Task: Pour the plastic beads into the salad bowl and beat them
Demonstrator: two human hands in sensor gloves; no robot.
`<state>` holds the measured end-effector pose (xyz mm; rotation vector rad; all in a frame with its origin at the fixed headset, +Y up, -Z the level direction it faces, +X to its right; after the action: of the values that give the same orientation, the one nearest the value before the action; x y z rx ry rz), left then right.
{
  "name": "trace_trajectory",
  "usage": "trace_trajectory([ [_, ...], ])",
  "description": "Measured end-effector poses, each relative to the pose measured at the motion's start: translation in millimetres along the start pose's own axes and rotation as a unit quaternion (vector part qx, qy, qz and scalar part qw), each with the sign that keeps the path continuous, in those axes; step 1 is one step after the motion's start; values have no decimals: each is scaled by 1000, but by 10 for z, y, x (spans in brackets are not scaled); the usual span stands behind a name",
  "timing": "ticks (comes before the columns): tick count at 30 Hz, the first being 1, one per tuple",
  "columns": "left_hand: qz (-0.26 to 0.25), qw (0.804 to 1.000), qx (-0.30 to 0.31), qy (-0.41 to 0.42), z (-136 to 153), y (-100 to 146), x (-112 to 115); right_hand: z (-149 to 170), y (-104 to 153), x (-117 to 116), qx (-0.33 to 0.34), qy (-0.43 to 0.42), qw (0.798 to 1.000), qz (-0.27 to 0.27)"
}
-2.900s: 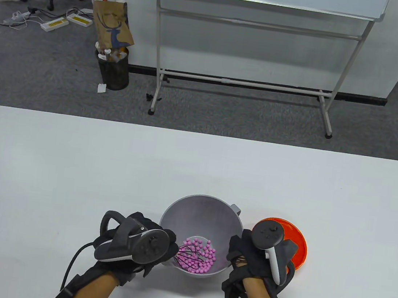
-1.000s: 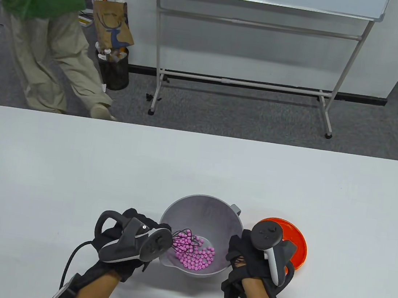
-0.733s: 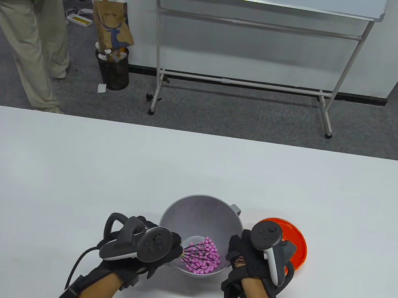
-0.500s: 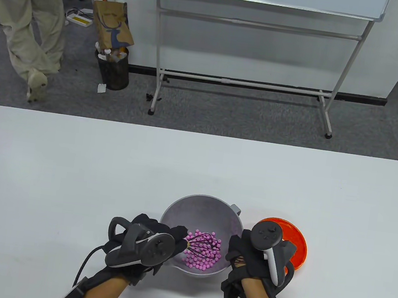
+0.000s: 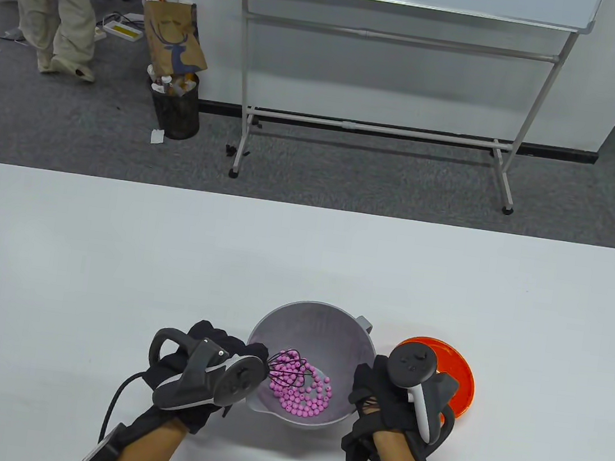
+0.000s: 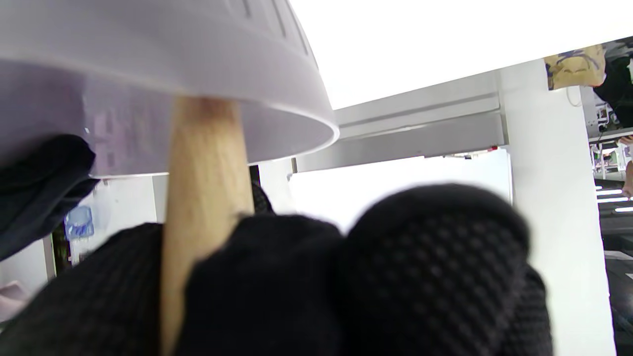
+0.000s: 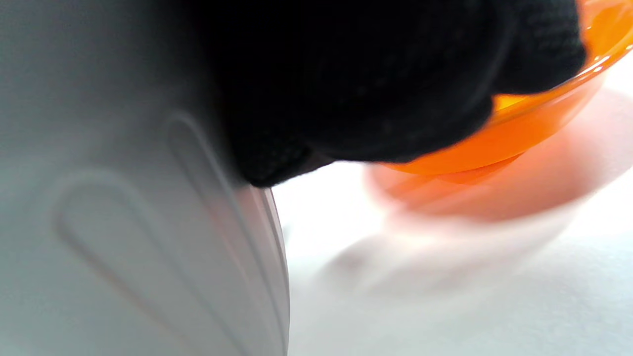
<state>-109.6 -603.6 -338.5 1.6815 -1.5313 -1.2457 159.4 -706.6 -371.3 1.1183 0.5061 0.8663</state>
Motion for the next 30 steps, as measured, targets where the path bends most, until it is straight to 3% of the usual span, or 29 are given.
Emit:
trace_trajectory([
  [5, 39, 997, 30, 66, -56, 15, -50, 2, 0, -2, 0, -1, 1000, 0],
  [9, 25, 993, 54, 105, -173, 15, 9, 1, 2, -2, -1, 1, 1000, 1],
  [16, -43, 996, 24, 70, -226, -8, 104, 7, 0, -3, 0, -1, 1000, 0],
  [22, -61, 998, -14, 24, -92, -11, 155, 8, 0, -5, -1, -1, 1000, -2],
  [30, -25, 999, -30, 13, 10, 0, 36, 8, 0, -9, 0, -2, 1000, -3],
])
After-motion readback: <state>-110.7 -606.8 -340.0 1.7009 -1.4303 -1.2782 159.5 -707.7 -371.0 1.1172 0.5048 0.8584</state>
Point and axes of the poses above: the tracker on the back of each hand, its own z axis roughly to the little-finger side, its own y axis roughly from the fingertips to the wrist, x = y × z, the point moved 4 cm from there along -y, roughly from the wrist to the fingertips, and after that the axes turned 2 degrees about -y, right-handed, at the moved point
